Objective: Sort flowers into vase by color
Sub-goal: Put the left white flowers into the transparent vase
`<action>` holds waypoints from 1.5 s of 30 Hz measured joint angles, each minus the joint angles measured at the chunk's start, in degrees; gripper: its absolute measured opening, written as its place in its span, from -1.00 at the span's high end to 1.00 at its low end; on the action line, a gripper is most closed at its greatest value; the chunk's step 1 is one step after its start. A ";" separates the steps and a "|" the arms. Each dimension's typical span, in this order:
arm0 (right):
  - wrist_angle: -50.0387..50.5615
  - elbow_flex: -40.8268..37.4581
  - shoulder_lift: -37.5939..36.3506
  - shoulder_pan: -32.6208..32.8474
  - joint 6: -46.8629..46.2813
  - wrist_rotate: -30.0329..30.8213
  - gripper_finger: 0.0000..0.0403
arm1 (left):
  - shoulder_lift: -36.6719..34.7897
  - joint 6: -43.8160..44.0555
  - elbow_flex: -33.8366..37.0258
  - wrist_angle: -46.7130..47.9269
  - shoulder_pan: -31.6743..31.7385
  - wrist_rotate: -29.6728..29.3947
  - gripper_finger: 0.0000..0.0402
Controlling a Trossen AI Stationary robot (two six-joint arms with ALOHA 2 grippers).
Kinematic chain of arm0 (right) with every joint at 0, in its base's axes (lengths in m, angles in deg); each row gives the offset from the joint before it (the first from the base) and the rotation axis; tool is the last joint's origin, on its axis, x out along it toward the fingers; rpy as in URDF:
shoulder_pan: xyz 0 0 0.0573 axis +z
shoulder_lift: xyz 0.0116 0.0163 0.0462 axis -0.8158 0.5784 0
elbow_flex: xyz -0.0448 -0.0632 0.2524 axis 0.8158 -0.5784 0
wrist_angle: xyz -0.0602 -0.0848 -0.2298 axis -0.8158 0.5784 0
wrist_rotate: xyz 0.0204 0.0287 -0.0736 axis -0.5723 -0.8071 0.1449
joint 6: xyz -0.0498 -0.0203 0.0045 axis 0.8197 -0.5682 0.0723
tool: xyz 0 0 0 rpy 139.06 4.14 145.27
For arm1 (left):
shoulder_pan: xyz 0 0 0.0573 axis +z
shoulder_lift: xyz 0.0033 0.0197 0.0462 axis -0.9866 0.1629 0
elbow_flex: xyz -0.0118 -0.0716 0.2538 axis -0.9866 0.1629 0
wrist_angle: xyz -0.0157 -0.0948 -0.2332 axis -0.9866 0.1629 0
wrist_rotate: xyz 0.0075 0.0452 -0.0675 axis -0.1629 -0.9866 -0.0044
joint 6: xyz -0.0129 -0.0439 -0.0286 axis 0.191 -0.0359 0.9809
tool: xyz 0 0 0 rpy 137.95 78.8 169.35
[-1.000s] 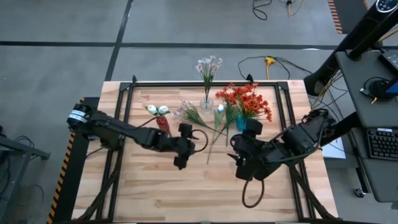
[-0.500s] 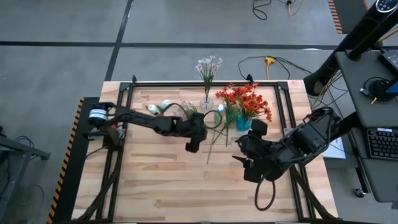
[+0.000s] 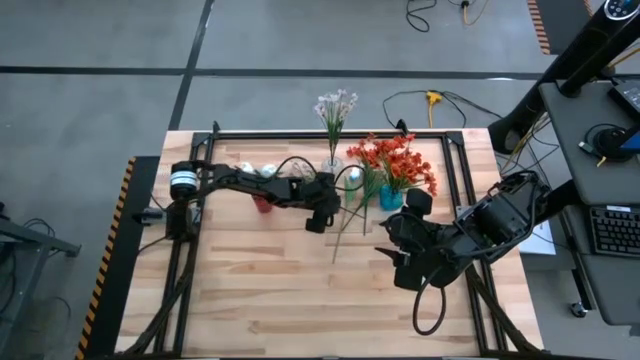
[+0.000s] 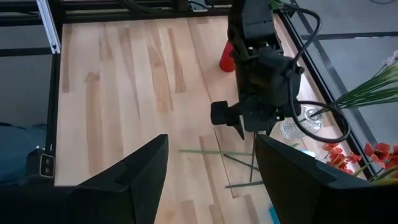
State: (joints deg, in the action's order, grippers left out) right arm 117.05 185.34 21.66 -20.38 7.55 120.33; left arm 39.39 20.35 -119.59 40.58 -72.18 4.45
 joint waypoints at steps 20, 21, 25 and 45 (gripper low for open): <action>1.26 0.00 0.00 0.35 -0.25 -0.04 -0.16 | 4.12 -1.25 -3.30 1.17 1.81 1.65 0.54; 1.26 0.00 0.00 0.35 -0.25 -0.04 -0.16 | 4.12 -1.25 -3.29 1.29 1.83 1.61 0.60; 1.26 0.00 0.00 0.35 -0.25 -0.04 -0.16 | 4.12 -1.27 -3.24 1.61 1.83 1.46 0.81; 1.21 0.00 0.00 0.35 -0.93 -0.04 -0.16 | 0.65 -1.71 -6.14 10.67 -0.13 0.97 0.98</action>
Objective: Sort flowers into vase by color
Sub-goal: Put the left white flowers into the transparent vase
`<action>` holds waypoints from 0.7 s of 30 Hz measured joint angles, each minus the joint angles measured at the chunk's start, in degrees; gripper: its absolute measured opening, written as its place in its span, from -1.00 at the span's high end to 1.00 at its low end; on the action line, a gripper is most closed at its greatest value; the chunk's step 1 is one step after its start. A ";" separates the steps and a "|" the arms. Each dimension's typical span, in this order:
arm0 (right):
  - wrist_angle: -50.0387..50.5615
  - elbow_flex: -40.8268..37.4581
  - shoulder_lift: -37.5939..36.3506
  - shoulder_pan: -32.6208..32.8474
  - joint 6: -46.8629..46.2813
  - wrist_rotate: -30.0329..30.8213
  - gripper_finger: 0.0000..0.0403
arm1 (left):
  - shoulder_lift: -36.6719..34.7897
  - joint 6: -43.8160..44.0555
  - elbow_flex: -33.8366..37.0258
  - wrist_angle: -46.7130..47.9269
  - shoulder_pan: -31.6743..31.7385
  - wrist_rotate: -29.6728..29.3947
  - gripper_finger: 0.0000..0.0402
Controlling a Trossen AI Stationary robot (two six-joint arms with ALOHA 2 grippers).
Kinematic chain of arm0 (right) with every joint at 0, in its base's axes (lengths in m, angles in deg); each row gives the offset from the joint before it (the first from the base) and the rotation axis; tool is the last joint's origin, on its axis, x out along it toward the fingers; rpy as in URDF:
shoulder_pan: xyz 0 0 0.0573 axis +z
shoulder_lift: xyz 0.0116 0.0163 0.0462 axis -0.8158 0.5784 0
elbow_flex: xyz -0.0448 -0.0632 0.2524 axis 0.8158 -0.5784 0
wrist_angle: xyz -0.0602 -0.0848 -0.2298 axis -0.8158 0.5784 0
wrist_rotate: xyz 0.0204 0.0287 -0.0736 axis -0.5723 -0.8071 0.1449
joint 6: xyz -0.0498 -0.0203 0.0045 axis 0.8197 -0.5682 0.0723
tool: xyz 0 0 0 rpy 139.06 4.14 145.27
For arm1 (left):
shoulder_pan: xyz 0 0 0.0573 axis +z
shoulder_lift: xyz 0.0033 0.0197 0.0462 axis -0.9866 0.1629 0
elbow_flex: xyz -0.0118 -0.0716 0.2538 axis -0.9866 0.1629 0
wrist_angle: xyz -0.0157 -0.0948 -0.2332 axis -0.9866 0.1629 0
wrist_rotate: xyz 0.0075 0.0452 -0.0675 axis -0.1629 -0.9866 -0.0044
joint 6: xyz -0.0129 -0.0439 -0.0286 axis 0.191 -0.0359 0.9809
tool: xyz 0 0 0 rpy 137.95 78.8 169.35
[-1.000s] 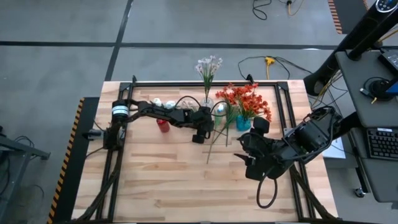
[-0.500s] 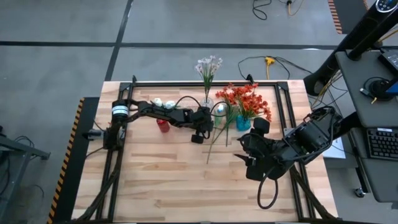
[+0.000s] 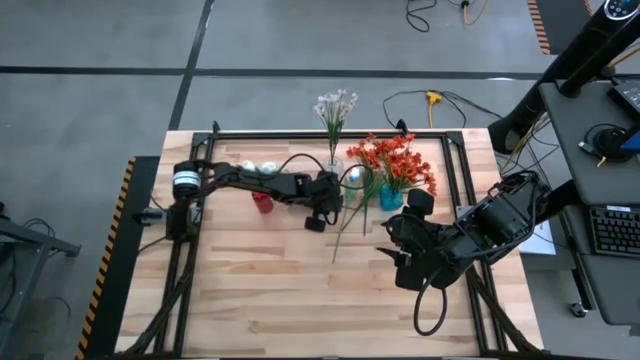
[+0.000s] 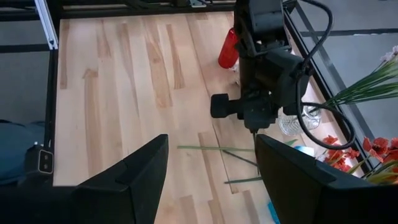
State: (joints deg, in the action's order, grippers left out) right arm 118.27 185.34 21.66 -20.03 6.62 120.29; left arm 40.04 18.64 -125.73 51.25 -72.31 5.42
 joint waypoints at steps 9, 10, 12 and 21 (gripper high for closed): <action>0.02 0.00 0.00 0.00 -1.04 -0.24 -0.16 | -7.14 -1.84 -0.22 3.25 -2.72 0.15 0.98; 0.02 -0.01 0.00 0.00 -1.16 -0.28 -0.16 | -7.86 -1.91 -0.36 3.86 -3.04 0.16 0.98; 0.01 0.00 0.00 0.00 -1.30 -0.39 -0.16 | -9.56 -2.12 -0.55 4.41 -3.84 0.25 0.98; 0.00 -0.02 0.00 0.00 -2.63 -0.44 -0.16 | -17.78 -4.94 -0.59 5.63 -7.25 0.28 0.98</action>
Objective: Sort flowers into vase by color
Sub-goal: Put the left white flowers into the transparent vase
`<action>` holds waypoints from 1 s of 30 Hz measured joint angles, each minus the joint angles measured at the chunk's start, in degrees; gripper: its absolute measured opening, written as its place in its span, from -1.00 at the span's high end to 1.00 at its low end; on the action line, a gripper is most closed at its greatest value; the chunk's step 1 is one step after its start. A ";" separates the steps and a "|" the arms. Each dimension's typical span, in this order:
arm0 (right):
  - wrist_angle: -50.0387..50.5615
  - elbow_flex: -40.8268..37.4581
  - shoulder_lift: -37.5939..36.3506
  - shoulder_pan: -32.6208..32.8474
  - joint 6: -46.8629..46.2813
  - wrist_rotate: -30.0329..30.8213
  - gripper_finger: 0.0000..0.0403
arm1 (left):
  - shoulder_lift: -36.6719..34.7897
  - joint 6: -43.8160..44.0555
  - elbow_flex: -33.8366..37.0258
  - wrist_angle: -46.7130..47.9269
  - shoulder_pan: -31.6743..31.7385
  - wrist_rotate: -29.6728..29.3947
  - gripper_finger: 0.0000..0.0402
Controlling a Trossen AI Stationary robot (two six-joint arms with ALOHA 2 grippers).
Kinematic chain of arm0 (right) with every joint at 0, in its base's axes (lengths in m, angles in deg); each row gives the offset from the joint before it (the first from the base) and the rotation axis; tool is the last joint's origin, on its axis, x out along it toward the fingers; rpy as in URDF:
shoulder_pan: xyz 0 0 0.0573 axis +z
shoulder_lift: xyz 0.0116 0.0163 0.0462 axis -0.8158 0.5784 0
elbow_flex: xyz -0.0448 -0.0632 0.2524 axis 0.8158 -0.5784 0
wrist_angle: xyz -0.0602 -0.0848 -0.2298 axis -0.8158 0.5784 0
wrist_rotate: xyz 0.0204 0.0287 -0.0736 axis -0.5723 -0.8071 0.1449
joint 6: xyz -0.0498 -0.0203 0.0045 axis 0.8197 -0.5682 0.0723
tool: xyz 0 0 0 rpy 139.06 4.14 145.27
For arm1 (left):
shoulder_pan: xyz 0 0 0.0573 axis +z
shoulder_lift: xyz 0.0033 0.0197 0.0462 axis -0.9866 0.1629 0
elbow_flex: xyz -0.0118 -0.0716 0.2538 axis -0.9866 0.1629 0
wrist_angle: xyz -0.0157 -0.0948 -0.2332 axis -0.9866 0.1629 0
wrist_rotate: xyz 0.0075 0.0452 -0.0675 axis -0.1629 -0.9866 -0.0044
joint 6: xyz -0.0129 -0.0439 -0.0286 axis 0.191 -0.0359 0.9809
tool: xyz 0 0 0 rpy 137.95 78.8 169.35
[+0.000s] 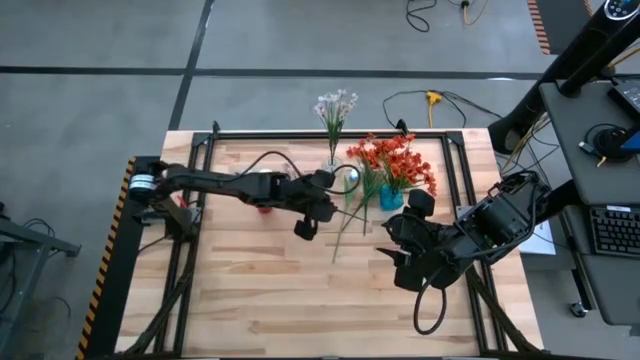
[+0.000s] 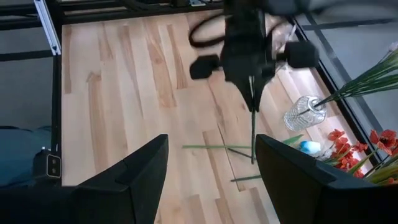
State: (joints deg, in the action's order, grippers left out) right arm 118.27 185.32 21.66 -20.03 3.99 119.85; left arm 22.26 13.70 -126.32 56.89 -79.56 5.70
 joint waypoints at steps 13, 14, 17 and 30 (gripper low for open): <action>-0.07 0.79 -0.66 0.00 -2.37 -1.44 -0.16 | -8.98 -2.28 -4.19 -0.54 -2.56 0.04 0.97; -0.07 0.79 -0.70 0.00 -2.47 -1.44 -0.16 | -9.07 -2.94 -5.16 -0.28 -2.93 0.07 0.97; -0.11 0.79 -0.74 0.00 -2.46 -1.45 -0.16 | -9.13 -4.73 -9.58 3.31 -4.09 0.07 0.97; -0.25 0.40 -0.75 1.82 -9.02 0.40 -0.16 | -7.74 -21.52 -22.30 27.48 -18.49 9.27 0.99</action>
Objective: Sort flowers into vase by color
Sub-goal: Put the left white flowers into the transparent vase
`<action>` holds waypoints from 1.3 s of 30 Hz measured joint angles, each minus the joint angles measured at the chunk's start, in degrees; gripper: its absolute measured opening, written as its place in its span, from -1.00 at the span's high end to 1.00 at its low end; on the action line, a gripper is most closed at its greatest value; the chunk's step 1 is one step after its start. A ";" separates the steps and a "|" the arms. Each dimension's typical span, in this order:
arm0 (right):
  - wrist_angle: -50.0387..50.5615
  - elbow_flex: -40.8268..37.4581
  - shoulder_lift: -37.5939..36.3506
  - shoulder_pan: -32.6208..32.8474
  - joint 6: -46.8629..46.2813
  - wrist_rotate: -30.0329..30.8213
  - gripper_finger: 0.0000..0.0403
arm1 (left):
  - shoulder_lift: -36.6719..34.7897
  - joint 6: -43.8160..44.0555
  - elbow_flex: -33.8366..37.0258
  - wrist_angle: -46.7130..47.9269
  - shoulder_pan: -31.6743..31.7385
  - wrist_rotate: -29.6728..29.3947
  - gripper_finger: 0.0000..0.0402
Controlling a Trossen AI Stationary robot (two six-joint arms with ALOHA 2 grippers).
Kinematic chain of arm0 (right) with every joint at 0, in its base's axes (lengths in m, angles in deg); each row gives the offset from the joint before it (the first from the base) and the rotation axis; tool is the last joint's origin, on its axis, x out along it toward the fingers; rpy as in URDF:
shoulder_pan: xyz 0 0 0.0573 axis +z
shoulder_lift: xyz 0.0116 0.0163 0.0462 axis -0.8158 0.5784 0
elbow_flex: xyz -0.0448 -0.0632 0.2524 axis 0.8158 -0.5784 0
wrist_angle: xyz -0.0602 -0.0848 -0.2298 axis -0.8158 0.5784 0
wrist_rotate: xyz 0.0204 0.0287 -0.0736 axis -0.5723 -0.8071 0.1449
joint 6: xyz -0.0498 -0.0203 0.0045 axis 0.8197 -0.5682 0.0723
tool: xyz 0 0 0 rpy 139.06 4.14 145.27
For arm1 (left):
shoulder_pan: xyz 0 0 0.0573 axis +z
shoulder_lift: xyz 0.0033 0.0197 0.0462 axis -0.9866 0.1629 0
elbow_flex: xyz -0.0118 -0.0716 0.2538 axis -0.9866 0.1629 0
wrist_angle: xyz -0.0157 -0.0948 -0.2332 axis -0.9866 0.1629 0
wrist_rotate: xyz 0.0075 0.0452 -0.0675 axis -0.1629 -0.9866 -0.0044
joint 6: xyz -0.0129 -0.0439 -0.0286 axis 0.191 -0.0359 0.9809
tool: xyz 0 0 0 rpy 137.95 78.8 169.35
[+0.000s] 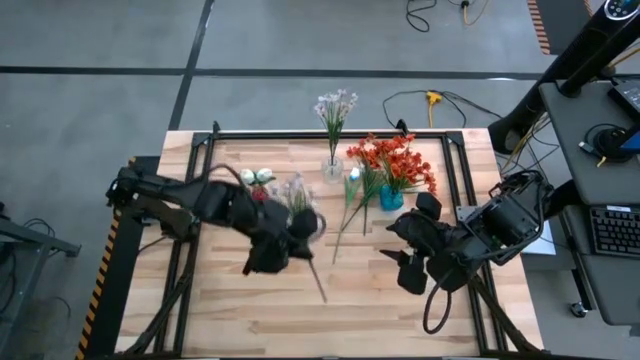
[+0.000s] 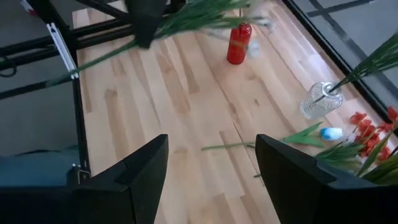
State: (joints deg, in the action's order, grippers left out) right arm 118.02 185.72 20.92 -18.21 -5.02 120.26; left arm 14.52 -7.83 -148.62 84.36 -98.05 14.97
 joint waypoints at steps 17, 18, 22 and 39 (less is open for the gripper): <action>-1.75 -12.97 9.15 2.44 -20.70 4.49 -0.16 | 15.49 -7.11 0.66 0.10 -11.38 -30.63 1.00; -2.75 -14.11 9.23 2.44 -21.30 5.27 -0.16 | 16.55 -7.09 0.68 0.12 -11.96 -32.47 1.00; -8.24 -18.56 9.23 2.64 -21.93 9.39 -0.16 | 20.77 -7.32 0.83 0.27 -14.87 -40.28 1.00; -42.15 -35.88 9.25 0.69 -3.09 21.28 -0.28 | 26.70 -6.46 0.99 -0.38 -21.87 -54.19 1.00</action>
State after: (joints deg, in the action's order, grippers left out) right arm 75.86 149.84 30.17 -17.52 -8.11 141.54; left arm 41.21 -14.29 -147.63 83.98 -119.92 -39.22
